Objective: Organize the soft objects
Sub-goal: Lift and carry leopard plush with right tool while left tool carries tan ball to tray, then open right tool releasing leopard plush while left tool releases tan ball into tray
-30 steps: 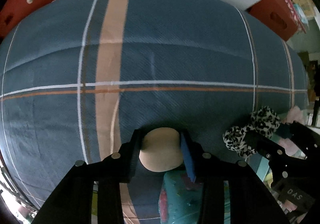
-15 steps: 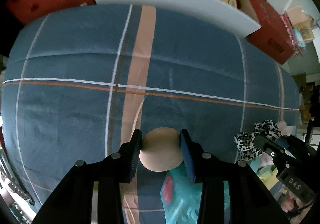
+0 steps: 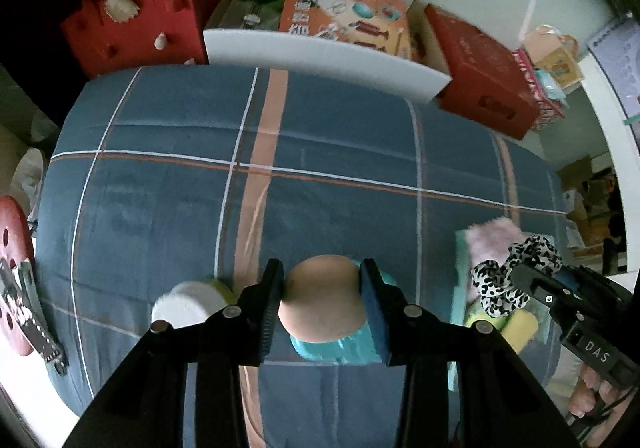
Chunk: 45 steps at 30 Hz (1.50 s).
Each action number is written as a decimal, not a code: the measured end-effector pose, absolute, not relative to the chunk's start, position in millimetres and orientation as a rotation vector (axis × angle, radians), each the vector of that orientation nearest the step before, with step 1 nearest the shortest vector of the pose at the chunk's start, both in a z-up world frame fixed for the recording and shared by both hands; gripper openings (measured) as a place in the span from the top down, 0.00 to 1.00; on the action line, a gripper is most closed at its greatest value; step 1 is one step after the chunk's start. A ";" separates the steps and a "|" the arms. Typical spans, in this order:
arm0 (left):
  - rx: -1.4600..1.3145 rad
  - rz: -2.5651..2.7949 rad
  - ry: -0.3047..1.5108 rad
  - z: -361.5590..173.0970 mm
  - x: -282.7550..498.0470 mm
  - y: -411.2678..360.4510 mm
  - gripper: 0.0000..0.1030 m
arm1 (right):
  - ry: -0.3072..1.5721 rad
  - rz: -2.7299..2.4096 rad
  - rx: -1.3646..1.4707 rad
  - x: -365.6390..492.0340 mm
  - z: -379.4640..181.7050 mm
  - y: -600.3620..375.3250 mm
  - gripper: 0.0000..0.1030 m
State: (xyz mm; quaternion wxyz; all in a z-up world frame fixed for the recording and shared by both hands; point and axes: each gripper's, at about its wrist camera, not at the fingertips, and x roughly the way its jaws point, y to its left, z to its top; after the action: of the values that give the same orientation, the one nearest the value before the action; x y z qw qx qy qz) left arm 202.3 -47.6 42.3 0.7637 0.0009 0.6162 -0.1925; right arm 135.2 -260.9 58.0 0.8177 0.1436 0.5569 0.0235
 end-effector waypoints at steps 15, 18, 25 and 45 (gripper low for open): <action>0.040 -0.509 1.227 94.8 95.6 -79.4 0.61 | 1.094 0.043 0.230 15.4 124.0 -252.7 0.65; 0.055 -0.532 1.206 100.8 76.8 -93.3 0.61 | 1.083 0.030 0.207 -9.6 128.5 -254.1 0.65; 0.108 -0.573 1.181 102.6 43.9 -131.0 0.61 | 1.079 -0.010 0.173 -49.0 124.3 -265.7 0.65; 0.211 -0.662 1.277 -7.0 18.3 -223.9 0.60 | 1.230 -0.179 0.287 -62.0 8.1 -347.3 0.65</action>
State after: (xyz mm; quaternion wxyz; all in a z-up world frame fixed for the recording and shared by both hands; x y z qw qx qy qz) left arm 18.3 -223.9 -7.0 0.7473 0.0964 0.5837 -0.3025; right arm -62.0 -347.3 8.1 0.8035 0.1338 0.5739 -0.0836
